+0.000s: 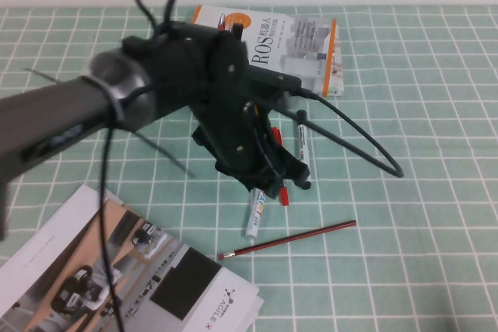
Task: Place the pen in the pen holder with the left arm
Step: Pick up the pen on the table
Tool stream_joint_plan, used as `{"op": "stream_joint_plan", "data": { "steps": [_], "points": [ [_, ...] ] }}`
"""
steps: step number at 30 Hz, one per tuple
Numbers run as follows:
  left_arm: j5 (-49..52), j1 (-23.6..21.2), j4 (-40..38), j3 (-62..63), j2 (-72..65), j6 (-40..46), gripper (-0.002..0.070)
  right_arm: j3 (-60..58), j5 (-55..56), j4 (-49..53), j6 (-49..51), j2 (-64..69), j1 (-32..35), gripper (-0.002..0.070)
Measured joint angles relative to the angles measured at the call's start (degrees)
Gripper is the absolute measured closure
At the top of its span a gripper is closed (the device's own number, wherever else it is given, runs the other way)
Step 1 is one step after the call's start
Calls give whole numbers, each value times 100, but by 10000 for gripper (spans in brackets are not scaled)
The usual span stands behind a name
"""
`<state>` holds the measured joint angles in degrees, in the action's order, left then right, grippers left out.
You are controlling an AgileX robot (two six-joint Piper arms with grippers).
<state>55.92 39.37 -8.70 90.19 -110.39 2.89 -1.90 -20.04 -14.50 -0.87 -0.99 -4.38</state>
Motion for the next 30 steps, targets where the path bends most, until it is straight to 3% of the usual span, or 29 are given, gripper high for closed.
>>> {"op": "stream_joint_plan", "data": {
  "steps": [3, 7, 26, 30],
  "points": [
    [167, 11, 96, 324, -305, -132, 322, 0, 0, 0, 0, 0, 0, 696],
    [213, 11, 300, 606, -600, -289, 284, 0, 0, 0, 0, 0, 0, 696],
    [237, 11, 870, 924, -1429, -742, 329, 0, 0, 0, 0, 0, 0, 696],
    [245, 11, 942, 926, -1429, -779, 412, 0, 0, 0, 0, 0, 0, 696]
  ]
}}
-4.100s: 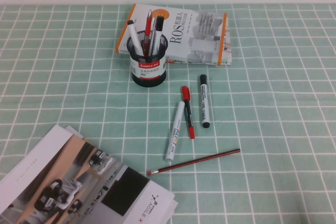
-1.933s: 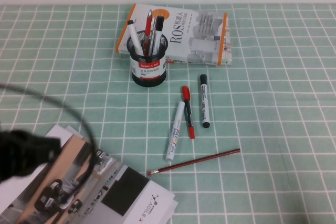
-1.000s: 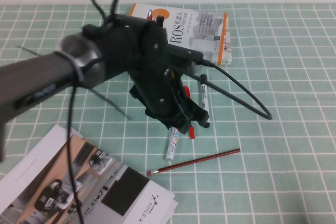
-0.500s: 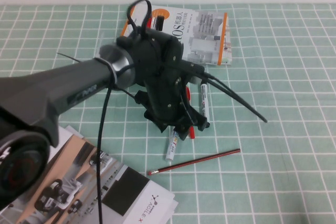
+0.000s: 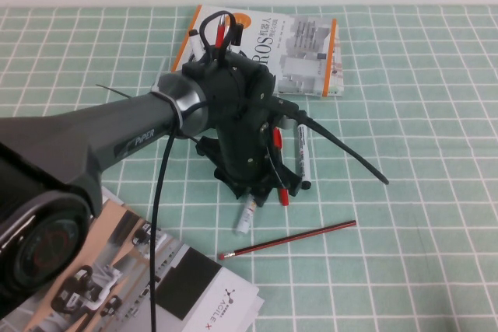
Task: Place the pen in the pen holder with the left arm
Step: Pick up the pen on the table, then place the pen onto the pen holder
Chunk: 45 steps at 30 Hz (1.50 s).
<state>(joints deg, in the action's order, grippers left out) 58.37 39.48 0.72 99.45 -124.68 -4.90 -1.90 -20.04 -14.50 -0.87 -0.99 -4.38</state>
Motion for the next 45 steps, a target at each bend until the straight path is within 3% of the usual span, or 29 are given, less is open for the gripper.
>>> {"op": "stream_joint_plan", "data": {
  "steps": [5, 10, 17, 24, 32, 45],
  "points": [
    [47, 0, 11, 10, 0, 65, 566, 0, 0, 0, 0, 0, 0, 696],
    [69, 32, 11, 10, 0, 662, 567, 0, 0, 0, 0, 0, 0, 696],
    [-196, 69, -10, -161, 724, 861, 567, 0, 0, 0, 0, 0, 0, 696],
    [-2784, 228, 151, -2279, 2838, 819, 567, 0, 0, 0, 0, 0, 0, 696],
    [-6783, -165, 160, -4880, 4528, 604, 567, 0, 0, 0, 0, 0, 0, 696],
    [-10138, -1072, 32, -5353, 3598, 38, 567, 0, 0, 0, 0, 0, 0, 696]
  ]
}}
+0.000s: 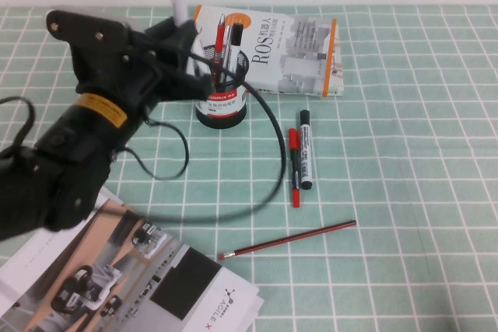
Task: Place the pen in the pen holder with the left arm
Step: Place the pen onto the pen holder
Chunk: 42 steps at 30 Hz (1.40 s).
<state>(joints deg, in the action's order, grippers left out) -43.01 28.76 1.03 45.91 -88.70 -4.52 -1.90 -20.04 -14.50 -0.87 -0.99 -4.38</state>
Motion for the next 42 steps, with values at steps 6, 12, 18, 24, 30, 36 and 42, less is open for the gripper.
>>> {"op": "stream_joint_plan", "data": {
  "steps": [6, 12, 18, 24, 30, 36, 42],
  "points": [
    [-188, -396, 0, 792, -1050, -625, 567, 0, 0, 0, 0, 0, 0, 696],
    [-76, -460, 309, 1471, -1810, -849, 567, 0, 0, 0, 0, 0, 0, 696],
    [-14, -460, 417, 1865, -2304, -985, 567, 0, 0, 0, 0, 0, 0, 696],
    [23, -460, 427, 2059, -2585, -1002, 568, 0, 0, 0, 0, 0, 0, 696],
    [109, -472, 96, 2070, -2685, -868, 568, 0, 0, 0, 0, 0, 0, 696],
    [120, -566, -37, 2085, -2739, -847, 567, 0, 0, 0, 0, 0, 0, 696],
    [241, -566, 134, 2084, -2739, -767, 567, 0, 0, 0, 0, 0, 0, 696]
  ]
}}
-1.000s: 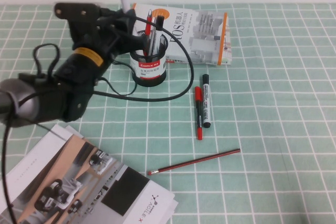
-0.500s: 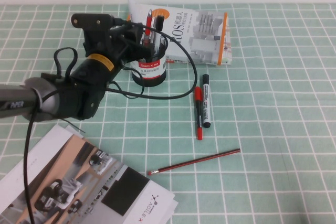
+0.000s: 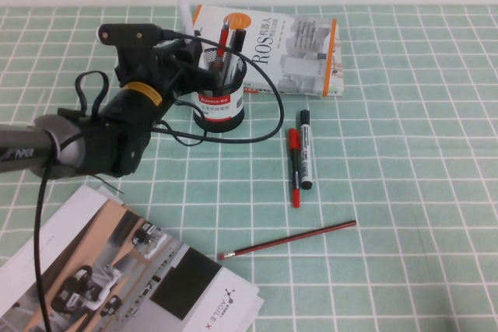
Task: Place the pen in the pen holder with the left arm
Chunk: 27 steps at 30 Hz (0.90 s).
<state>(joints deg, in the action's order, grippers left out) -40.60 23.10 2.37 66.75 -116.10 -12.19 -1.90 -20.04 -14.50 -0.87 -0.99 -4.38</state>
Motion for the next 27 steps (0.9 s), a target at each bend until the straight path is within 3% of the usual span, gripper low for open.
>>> {"op": "stream_joint_plan", "data": {
  "steps": [3, 9, 16, 19, 24, 27],
  "points": [
    [38, 0, 94, 0, 0, 22, 527, 0, 0, 0, 0, 0, 0, 696],
    [79, 0, 119, 0, 26, 22, 305, 0, 0, 0, 0, 0, 0, 696],
    [798, 0, 119, -114, 614, 32, 259, 0, 0, 0, 0, 0, 0, 696],
    [900, 0, 119, -440, 1192, 43, 309, 0, 0, 0, 0, 0, 0, 696],
    [914, 0, 278, -1304, 2367, 95, 571, 0, 0, 0, 0, 0, 0, 696],
    [991, 0, 473, -1901, 3161, 112, 647, 0, 0, 0, 0, 0, 0, 696]
  ]
}}
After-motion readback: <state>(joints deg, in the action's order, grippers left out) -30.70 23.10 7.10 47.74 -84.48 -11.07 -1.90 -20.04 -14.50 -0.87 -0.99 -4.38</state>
